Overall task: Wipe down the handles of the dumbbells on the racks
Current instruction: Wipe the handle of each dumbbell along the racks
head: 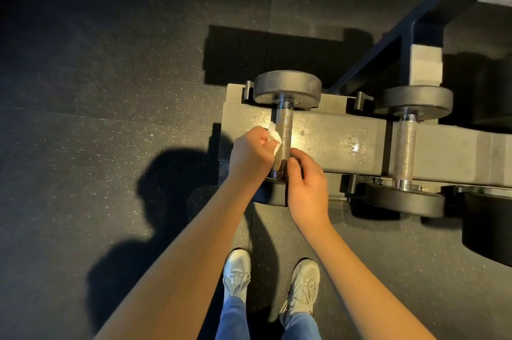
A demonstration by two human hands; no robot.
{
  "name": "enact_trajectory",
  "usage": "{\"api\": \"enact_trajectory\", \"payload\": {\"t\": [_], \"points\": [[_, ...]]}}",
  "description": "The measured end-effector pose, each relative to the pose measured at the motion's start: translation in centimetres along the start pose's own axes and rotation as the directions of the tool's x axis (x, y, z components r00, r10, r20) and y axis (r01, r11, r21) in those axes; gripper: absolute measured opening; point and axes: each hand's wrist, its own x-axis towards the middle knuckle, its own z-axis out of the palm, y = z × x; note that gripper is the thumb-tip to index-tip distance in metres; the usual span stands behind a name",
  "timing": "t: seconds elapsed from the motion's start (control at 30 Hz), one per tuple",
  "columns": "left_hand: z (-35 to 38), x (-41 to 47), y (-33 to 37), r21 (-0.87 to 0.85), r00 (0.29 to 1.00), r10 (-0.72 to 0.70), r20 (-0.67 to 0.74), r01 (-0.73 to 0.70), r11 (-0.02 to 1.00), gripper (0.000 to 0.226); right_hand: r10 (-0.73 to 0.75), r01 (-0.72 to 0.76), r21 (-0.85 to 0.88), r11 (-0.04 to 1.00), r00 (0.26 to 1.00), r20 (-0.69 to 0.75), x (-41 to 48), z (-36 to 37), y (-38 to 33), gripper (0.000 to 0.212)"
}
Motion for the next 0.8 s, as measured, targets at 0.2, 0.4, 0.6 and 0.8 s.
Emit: {"api": "enact_trajectory", "payload": {"t": [0.2,0.4,0.6,0.8], "points": [[-0.7,-1.0,-0.2,0.091,0.987,-0.049,0.156,0.035,0.995,0.006,-0.093,0.094,-0.027,0.995,0.995,0.024,0.2,-0.6,-0.2,0.042],[-1.6,-1.0,2.2,-0.122,0.992,0.052,0.118,-0.037,0.992,0.007,0.028,-0.047,0.289,0.956,0.997,0.07,1.9,-1.8,-2.8,0.02],[-2.9,0.5,3.2,0.06,0.947,0.281,-0.156,-0.275,0.96,0.035,0.066,-0.048,0.179,0.983,0.993,-0.097,5.1,-2.4,-3.0,0.012],[-2.2,3.4,1.6,0.277,0.886,0.447,-0.118,-0.403,0.872,0.046,0.013,-0.009,0.041,0.999,0.995,-0.102,6.0,-0.8,-2.4,0.013]]}}
